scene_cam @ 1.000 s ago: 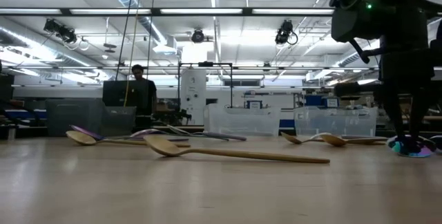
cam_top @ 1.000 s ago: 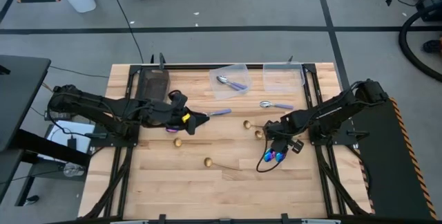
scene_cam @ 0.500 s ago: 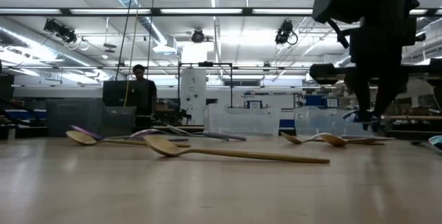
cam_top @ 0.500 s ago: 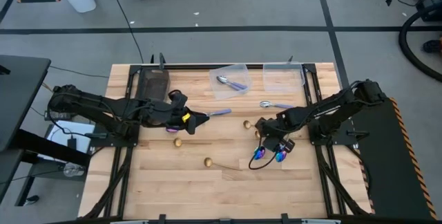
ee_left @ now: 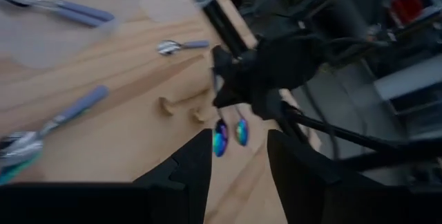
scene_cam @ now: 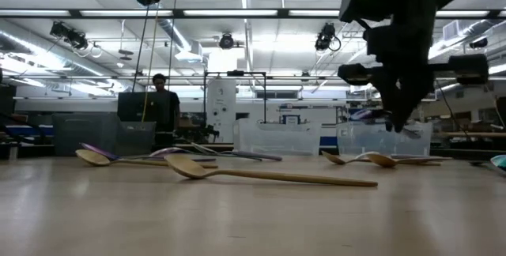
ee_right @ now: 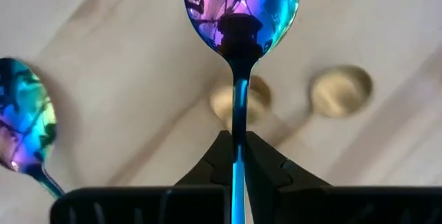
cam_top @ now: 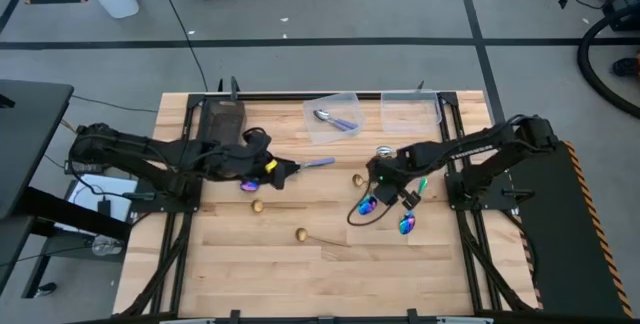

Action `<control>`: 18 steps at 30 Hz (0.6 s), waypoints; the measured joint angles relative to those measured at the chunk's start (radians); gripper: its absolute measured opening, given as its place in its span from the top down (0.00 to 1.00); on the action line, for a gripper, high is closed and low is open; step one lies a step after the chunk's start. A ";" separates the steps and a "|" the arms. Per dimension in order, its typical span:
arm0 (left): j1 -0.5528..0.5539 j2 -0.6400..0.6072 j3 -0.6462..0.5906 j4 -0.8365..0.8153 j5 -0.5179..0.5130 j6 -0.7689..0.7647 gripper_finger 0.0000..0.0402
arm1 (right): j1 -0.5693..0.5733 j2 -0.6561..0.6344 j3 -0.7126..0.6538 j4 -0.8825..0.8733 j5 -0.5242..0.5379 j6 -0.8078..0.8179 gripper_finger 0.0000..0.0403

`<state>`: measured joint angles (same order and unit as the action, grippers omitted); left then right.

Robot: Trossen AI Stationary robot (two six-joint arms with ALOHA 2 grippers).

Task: Sort silverware by color (type)
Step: Put the blue spoon into the right transparent bin

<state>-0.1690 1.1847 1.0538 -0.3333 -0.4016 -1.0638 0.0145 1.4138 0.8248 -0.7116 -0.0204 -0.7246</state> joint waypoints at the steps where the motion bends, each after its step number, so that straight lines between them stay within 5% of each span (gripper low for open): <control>1: 0.011 0.000 0.000 -0.011 0.000 0.000 0.63 | -0.017 0.000 0.010 -0.020 0.001 0.000 0.94; 12: 0.145 -0.001 0.000 -0.061 0.024 0.040 0.63 | -0.256 -0.001 0.115 -0.117 0.070 -0.069 0.94; 18: 0.294 -0.018 0.001 -0.064 0.313 0.243 0.63 | -0.398 -0.001 0.201 -0.163 0.072 -0.122 0.94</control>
<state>0.1246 1.1667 1.0545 -0.3970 -0.0888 -0.8206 -0.3833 1.4132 1.0254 -0.8747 0.0518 -0.8465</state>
